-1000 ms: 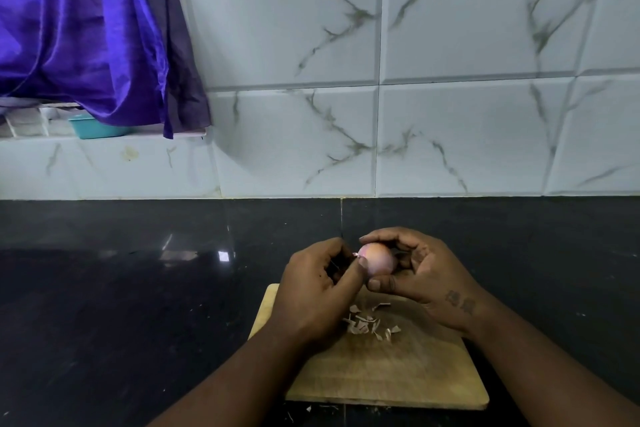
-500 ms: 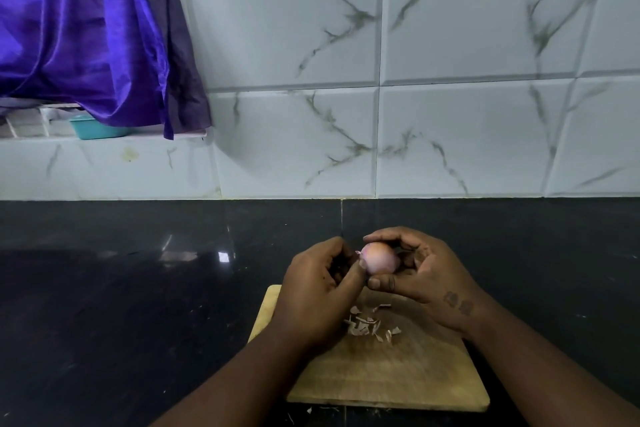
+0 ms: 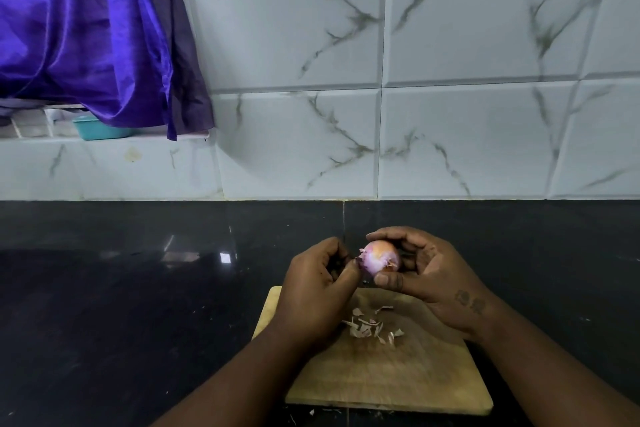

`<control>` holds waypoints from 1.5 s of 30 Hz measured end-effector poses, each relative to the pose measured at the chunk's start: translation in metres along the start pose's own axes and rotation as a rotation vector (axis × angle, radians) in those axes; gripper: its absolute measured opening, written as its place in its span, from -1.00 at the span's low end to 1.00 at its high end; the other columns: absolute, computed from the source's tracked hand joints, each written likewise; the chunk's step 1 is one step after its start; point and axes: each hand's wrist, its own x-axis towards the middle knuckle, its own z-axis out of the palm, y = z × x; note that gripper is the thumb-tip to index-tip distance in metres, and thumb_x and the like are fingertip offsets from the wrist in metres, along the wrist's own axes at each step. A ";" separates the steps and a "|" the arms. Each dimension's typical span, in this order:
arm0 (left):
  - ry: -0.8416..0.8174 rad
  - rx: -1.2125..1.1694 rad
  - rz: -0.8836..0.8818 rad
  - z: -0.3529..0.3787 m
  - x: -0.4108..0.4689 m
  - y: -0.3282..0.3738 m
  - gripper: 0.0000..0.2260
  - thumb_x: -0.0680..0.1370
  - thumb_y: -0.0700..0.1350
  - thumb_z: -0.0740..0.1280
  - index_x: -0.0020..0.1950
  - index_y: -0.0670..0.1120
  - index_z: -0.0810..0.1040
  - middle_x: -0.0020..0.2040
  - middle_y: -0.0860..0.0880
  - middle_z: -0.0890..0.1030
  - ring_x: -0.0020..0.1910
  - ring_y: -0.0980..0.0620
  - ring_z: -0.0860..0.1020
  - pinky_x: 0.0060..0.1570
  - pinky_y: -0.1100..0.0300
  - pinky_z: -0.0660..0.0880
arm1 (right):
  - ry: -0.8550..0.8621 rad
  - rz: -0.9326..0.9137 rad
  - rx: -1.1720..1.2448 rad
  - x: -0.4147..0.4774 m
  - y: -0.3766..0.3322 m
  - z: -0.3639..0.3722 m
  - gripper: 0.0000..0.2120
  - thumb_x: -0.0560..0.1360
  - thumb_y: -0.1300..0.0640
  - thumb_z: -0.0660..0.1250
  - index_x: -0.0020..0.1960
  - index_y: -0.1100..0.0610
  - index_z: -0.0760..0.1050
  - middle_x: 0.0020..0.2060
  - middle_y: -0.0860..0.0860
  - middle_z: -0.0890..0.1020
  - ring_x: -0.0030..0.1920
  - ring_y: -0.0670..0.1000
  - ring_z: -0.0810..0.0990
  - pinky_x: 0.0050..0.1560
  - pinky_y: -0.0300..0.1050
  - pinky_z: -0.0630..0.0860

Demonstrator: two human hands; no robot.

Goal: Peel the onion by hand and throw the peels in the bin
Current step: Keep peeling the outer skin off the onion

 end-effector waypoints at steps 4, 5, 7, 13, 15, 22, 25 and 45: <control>-0.012 -0.112 0.039 -0.002 -0.003 0.004 -0.72 0.64 0.06 0.25 -0.16 -0.06 0.57 -0.25 -0.05 0.59 -0.26 -0.01 0.57 -0.29 -0.02 0.58 | -0.010 0.008 -0.024 -0.001 0.001 0.001 -0.49 0.33 0.21 0.63 0.26 0.07 0.65 0.19 0.03 0.72 0.19 0.07 0.72 0.22 0.01 0.66; -0.019 -0.112 0.063 -0.002 -0.004 0.005 -0.67 0.65 0.12 0.22 -0.15 -0.07 0.57 -0.24 -0.06 0.59 -0.25 -0.05 0.57 -0.30 -0.04 0.58 | -0.008 0.007 -0.036 -0.001 0.001 0.001 -0.49 0.33 0.20 0.63 0.26 0.06 0.65 0.19 0.03 0.72 0.18 0.08 0.72 0.21 0.02 0.67; -0.038 -0.055 0.107 -0.002 -0.004 0.004 -0.66 0.66 0.19 0.22 -0.12 -0.03 0.55 -0.22 -0.06 0.59 -0.21 -0.12 0.58 -0.25 -0.20 0.60 | -0.009 0.008 -0.049 -0.002 0.000 0.001 -0.50 0.33 0.18 0.63 0.26 0.05 0.65 0.18 0.02 0.72 0.18 0.08 0.72 0.21 0.03 0.67; -0.057 -0.012 0.137 0.000 -0.003 0.002 -0.79 0.70 0.04 0.24 -0.08 -0.01 0.47 -0.21 -0.07 0.56 -0.22 -0.18 0.55 -0.23 -0.28 0.53 | -0.005 0.018 -0.031 -0.001 0.000 0.002 -0.50 0.32 0.16 0.63 0.24 0.00 0.66 0.20 0.02 0.72 0.20 0.07 0.72 0.22 0.04 0.67; -0.041 -0.022 0.101 0.000 -0.002 0.001 -0.80 0.73 0.00 0.24 -0.09 0.02 0.45 -0.20 -0.08 0.56 -0.21 -0.20 0.55 -0.22 -0.30 0.51 | -0.001 0.022 0.021 -0.001 -0.001 0.002 -0.51 0.33 0.20 0.62 0.24 0.00 0.66 0.21 0.04 0.71 0.21 0.09 0.71 0.21 0.02 0.66; -0.057 0.048 0.008 0.001 0.000 -0.003 -0.76 0.70 -0.04 0.31 -0.16 0.02 0.47 -0.31 0.03 0.54 -0.33 -0.01 0.47 -0.29 -0.11 0.46 | -0.002 0.090 0.267 -0.002 -0.005 0.001 -0.49 0.39 0.38 0.50 0.31 0.13 0.61 0.21 0.10 0.71 0.18 0.13 0.72 0.09 -0.03 0.70; -0.059 -0.088 -0.009 -0.001 -0.002 0.001 -0.70 0.74 0.01 0.19 -0.12 -0.07 0.51 -0.27 -0.03 0.57 -0.32 -0.07 0.51 -0.29 -0.10 0.47 | 0.000 0.104 0.257 -0.003 -0.005 0.003 -0.50 0.40 0.38 0.48 0.32 0.15 0.59 0.23 0.08 0.71 0.20 0.10 0.72 0.10 -0.12 0.68; -0.055 0.113 0.017 -0.003 -0.002 0.003 -0.90 0.50 0.01 0.37 -0.17 0.04 0.63 -0.22 0.03 0.65 -0.22 0.06 0.62 -0.15 -0.14 0.61 | 0.036 0.177 0.366 -0.002 -0.009 0.004 -0.51 0.40 0.34 0.48 0.31 0.19 0.54 0.18 0.20 0.72 0.06 0.18 0.72 0.03 -0.02 0.71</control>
